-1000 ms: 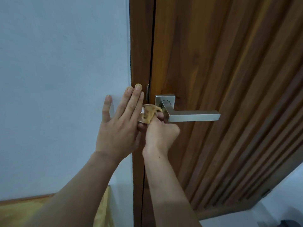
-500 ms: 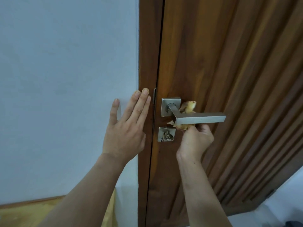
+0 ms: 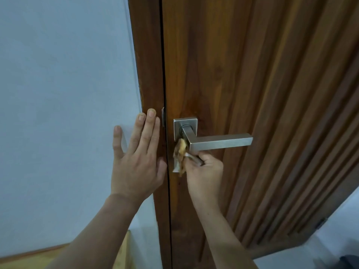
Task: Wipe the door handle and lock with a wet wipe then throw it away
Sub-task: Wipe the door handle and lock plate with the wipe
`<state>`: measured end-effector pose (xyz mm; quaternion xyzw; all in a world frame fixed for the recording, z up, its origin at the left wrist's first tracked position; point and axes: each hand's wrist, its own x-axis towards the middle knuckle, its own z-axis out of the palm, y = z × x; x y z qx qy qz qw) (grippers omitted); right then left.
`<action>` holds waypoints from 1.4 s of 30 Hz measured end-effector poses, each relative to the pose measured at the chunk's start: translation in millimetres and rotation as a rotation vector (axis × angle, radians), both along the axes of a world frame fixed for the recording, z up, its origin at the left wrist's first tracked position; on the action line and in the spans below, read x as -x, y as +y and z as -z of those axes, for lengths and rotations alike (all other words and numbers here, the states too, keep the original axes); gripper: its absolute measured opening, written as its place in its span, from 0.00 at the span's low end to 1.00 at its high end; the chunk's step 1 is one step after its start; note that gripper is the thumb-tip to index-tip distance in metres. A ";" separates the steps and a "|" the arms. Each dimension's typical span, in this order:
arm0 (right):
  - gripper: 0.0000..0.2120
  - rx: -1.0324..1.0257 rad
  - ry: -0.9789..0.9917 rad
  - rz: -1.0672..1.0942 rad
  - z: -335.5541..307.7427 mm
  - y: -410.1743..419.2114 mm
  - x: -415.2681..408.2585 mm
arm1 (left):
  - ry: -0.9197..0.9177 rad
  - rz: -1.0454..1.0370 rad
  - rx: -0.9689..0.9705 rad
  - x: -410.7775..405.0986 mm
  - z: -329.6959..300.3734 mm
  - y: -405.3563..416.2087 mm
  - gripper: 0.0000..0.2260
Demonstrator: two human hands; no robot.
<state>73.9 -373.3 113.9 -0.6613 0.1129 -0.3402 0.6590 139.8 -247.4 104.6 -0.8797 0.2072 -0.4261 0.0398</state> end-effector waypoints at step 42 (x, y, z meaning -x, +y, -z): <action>0.08 2.026 0.249 -0.427 -148.8 13.8 5.0 | 0.040 0.055 0.050 6.7 0.9 -7.8 0.30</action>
